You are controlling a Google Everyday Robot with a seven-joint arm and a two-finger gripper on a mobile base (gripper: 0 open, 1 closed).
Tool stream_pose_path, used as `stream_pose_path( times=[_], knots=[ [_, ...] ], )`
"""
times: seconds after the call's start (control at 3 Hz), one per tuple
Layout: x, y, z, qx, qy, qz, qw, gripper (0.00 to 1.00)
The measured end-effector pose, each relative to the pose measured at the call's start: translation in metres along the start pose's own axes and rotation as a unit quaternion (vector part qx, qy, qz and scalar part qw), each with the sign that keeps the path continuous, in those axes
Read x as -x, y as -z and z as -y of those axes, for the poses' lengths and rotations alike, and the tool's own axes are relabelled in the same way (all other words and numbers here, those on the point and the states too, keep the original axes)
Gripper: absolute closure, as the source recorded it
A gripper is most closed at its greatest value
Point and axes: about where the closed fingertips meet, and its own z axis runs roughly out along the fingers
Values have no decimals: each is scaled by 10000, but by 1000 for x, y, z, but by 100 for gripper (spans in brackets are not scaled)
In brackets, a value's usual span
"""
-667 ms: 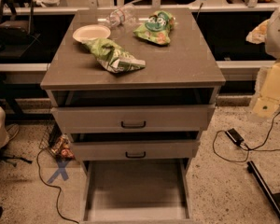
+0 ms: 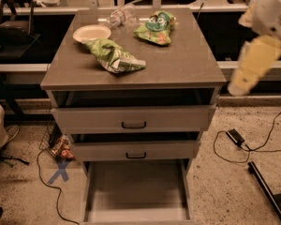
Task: Place green jalapeno chip bag into bottom drawer
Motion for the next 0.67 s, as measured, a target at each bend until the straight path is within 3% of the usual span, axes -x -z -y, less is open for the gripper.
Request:
stream_pose_path(
  times=[0.33, 0.67],
  knots=[
    [59, -44, 75, 225, -958, 342, 9946, 0],
    [104, -66, 111, 355, -1679, 568, 9835, 0]
  ],
)
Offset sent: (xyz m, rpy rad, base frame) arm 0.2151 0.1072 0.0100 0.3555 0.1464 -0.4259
